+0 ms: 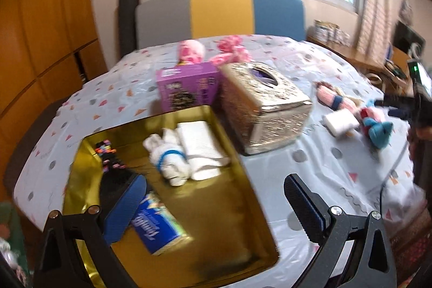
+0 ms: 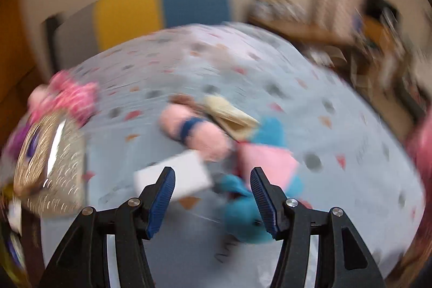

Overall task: Organize soft objects
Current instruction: 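Reach to the white foam block and grasp it with the left tool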

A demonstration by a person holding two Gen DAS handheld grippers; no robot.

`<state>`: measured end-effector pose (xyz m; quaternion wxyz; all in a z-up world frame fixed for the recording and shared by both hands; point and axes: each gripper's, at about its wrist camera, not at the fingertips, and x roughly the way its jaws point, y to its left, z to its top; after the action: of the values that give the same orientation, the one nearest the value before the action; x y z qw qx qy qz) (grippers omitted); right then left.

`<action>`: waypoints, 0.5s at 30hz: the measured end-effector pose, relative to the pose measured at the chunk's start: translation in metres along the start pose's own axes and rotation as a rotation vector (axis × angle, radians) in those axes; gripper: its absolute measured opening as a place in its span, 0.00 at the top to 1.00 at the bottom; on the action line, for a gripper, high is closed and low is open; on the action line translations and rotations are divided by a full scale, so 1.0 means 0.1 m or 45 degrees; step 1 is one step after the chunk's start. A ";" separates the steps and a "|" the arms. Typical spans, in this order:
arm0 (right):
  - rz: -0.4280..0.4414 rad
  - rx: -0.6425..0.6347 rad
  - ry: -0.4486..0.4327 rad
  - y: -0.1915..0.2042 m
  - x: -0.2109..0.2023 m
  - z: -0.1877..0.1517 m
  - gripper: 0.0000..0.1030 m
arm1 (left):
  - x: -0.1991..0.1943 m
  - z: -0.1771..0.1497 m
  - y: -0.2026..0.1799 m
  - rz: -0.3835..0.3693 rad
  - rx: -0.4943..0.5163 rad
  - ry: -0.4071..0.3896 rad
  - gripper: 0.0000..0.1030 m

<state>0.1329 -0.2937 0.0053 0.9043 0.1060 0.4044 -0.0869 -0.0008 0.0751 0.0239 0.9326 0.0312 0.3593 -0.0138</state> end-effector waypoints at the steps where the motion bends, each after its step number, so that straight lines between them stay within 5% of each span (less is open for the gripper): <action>1: 0.016 0.085 0.002 -0.12 0.01 0.03 0.43 | 0.01 0.01 -0.05 -0.006 0.017 0.001 0.00; 15: 0.062 0.676 0.003 -1.01 -0.03 -0.05 0.43 | 0.36 0.37 -1.25 -0.330 0.357 0.027 0.06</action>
<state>0.1024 -0.3895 -0.0081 0.8461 0.3495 0.3656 -0.1680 0.0440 -0.0524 0.0210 0.9058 0.1145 0.3645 -0.1834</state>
